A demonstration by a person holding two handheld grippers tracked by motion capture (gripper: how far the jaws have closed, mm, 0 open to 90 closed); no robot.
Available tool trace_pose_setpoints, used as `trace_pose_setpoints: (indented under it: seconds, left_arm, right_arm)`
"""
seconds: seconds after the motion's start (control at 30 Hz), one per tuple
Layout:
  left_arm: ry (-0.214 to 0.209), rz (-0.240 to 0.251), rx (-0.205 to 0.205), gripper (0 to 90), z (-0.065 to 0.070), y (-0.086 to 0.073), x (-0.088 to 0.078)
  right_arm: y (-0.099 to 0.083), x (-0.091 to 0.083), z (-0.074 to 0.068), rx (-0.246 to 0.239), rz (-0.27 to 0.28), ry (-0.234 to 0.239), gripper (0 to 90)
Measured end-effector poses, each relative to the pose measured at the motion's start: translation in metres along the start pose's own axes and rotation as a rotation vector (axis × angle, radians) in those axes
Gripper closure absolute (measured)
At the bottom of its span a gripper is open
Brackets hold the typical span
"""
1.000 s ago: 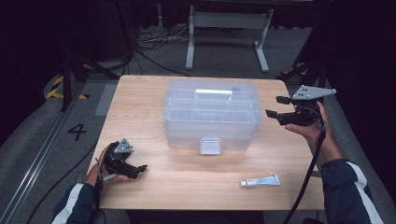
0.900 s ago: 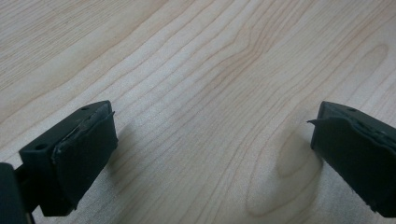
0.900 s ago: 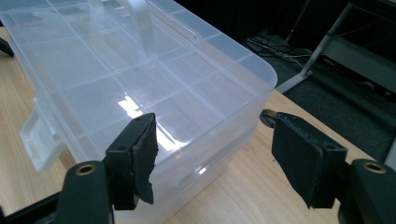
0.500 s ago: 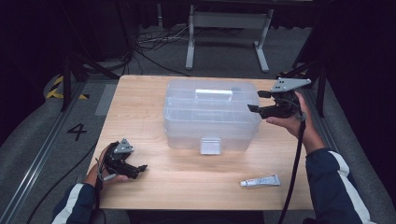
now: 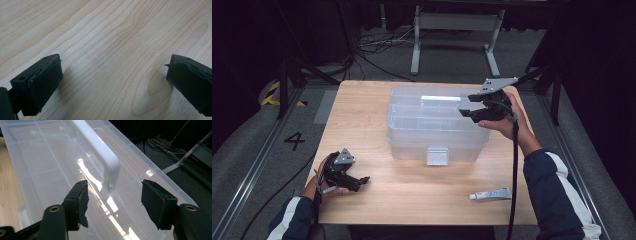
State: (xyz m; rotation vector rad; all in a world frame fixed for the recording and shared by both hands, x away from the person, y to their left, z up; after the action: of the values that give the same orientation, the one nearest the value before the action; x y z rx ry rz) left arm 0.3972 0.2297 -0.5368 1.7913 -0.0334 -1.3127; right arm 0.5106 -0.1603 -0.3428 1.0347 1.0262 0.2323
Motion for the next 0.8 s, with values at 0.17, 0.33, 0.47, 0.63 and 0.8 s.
trace_pose_setpoints:
  seconds: [0.17, 0.33, 0.47, 0.63, 0.8]
  left_arm:
    - [0.0, 0.0, 0.0, 0.6, 0.0, 0.0, 0.0]
    - [0.0, 0.0, 0.0, 0.6, 0.0, 0.0, 0.0]
    - [0.0, 0.0, 0.0, 0.6, 0.0, 0.0, 0.0]
    - [0.0, 0.0, 0.0, 0.6, 0.0, 0.0, 0.0]
    - [0.0, 0.0, 0.0, 0.6, 0.0, 0.0, 0.0]
  right_arm:
    - [0.003, 0.009, -0.004, -0.017, -0.021, 0.0, 43.9]
    - [0.006, 0.014, -0.006, -0.02, -0.029, 0.011, 47.5]
    - [0.01, 0.019, -0.005, -0.029, -0.04, -0.01, 49.5]
    - [0.014, 0.022, -0.006, -0.036, -0.044, -0.007, 57.1]
    - [0.016, 0.028, -0.011, -0.05, -0.048, -0.016, 61.8]
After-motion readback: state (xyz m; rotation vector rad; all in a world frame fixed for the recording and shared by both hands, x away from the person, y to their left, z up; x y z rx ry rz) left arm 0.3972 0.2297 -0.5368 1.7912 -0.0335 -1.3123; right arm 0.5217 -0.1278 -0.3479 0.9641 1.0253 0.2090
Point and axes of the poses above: each handheld gripper's, and its own axes: x roughly forward along the jaws, y roughly out of its top, z roughly to its right, the point moved 7 cm from there along x, roughly forward along the jaws, and after that the axes turned 5 degrees about x, right-handed, at the moved point
